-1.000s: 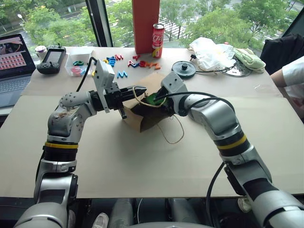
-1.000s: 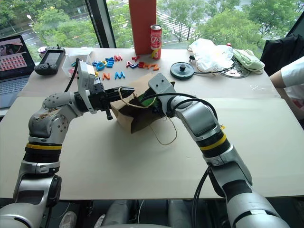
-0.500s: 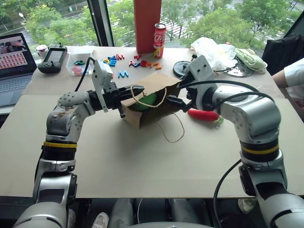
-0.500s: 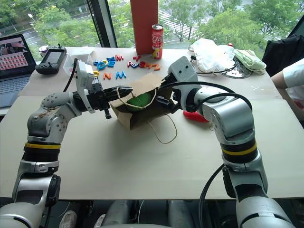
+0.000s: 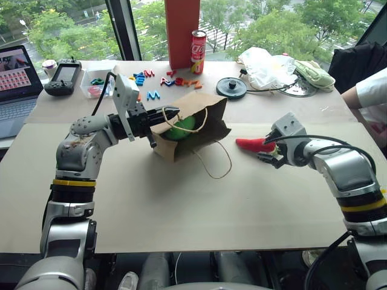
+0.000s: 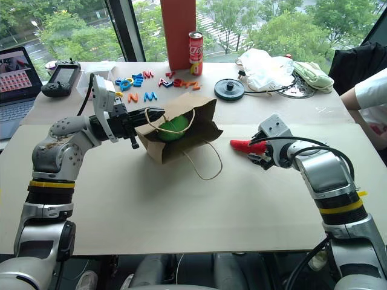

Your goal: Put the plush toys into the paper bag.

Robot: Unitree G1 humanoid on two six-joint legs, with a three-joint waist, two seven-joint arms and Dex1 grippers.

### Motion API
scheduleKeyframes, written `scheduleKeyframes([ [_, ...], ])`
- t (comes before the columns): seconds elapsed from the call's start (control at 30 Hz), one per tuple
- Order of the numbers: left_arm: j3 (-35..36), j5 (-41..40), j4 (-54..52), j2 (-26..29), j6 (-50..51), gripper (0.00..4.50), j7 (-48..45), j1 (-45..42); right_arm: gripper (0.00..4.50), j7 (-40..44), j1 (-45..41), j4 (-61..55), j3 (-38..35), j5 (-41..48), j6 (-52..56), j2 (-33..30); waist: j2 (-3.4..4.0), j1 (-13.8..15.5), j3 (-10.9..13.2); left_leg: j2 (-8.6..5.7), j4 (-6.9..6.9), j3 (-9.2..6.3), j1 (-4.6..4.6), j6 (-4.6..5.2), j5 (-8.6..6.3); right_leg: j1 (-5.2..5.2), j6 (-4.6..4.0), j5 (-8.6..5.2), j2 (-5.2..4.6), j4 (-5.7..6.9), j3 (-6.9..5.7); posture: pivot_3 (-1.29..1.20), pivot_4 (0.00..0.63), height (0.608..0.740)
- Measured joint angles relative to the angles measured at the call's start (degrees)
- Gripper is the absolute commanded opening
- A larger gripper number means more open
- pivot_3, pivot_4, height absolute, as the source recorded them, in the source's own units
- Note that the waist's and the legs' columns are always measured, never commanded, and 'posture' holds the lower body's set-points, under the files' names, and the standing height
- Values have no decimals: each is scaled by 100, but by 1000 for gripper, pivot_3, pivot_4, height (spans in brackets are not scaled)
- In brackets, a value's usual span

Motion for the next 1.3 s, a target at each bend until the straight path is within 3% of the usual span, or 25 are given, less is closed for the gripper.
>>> scheduleKeyframes([
  [0.13, 1, 0, -3, 3, 0, 0, 5, 0, 4470, -47, -112, 628, 22, -226, -409, 214, 0, 25, 0, 0, 0, 1, 0, 0, 0, 3, 0, 0, -1, -1, -1, 0, 150, 739],
  [0.23, 1, 0, -4, 5, 1, 0, 17, 0, 3750, -41, -183, 869, -32, -310, -611, 372, 0, 26, 0, 1, 0, 1, 0, 0, 0, 4, 0, 0, 0, 0, -2, 0, 150, 739],
  [0.6, 1, -1, -11, 32, 2, 0, 64, 1, 23, -143, -212, 1146, -271, -552, -909, 567, 0, 12, 0, 3, 1, 2, 3, -1, 0, 5, 0, 0, 1, 3, -2, 0, 150, 739],
  [0.9, 0, 0, -8, 43, 2, 0, 61, 0, 23, -188, -91, 877, -460, -576, -902, 619, 0, 19, 0, 2, 0, 1, 2, -1, 1, 2, 0, 0, 0, 6, -1, 0, 150, 739],
  [1.17, 2, 4, 1, 75, 1, 0, 52, -14, 23, 478, 214, -1810, -1095, 120, -100, -81, 5, 41, 3, 4, -1, -4, -2, 0, 0, 3, 1, 0, 0, 3, -7, 0, 150, 739],
  [1.3, -2, 6, 10, 70, 0, 0, 42, -29, 23, 640, 154, -2741, -818, 378, 321, -109, 5, 29, 3, 4, 1, -3, 2, -1, 0, 3, 1, -1, 2, 5, -4, 0, 150, 739],
])
